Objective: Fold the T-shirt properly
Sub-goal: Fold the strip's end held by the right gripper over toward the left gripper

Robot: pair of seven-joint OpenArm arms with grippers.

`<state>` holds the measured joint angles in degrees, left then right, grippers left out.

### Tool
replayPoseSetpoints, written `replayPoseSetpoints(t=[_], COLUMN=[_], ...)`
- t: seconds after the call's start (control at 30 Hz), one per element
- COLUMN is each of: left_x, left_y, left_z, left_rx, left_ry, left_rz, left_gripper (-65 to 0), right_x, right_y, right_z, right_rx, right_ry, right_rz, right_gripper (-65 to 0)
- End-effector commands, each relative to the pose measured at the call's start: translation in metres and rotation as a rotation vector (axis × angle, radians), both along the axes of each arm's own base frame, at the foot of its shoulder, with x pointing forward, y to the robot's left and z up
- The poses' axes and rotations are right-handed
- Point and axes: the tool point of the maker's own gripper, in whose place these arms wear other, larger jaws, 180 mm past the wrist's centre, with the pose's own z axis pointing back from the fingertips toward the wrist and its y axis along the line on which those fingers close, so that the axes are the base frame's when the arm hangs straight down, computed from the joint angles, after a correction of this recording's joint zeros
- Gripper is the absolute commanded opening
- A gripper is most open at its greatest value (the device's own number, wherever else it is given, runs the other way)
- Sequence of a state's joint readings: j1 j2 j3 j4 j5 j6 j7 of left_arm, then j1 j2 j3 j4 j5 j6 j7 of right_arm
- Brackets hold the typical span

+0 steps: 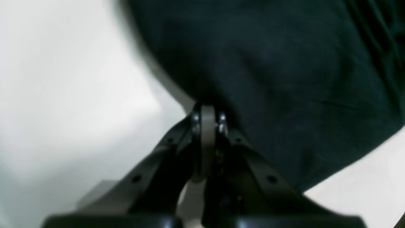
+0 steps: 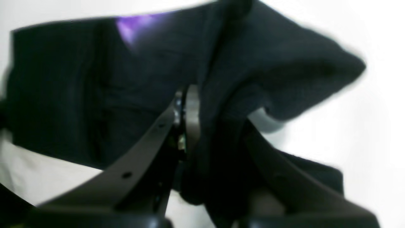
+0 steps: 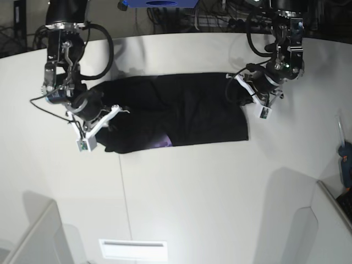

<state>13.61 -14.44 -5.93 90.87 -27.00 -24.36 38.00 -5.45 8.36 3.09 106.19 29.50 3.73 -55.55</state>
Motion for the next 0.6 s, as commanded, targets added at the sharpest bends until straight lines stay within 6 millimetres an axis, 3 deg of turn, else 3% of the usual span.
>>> replayPoseSetpoints(t=[0.0, 0.37, 0.57], left_x=[0.008, 0.003, -0.002], left_y=[-0.004, -0.025, -0.026], left_z=[0.009, 0.005, 0.002], left_rx=[-0.009, -0.028, -0.030], left_ry=[-0.034, -0.020, -0.009], left_rz=[-0.013, -0.065, -0.065], left_gripper=[-65.0, -65.0, -65.0], right_x=[0.008, -0.005, -0.012], right_y=[0.001, 0.073, 0.111], right_z=[0.013, 0.032, 0.038], right_rx=[-0.002, 0.086, 0.165], right_ry=[-0.040, -0.031, -0.021], right_rz=[-0.002, 0.079, 0.117], right_gripper=[-65.0, -65.0, -65.0])
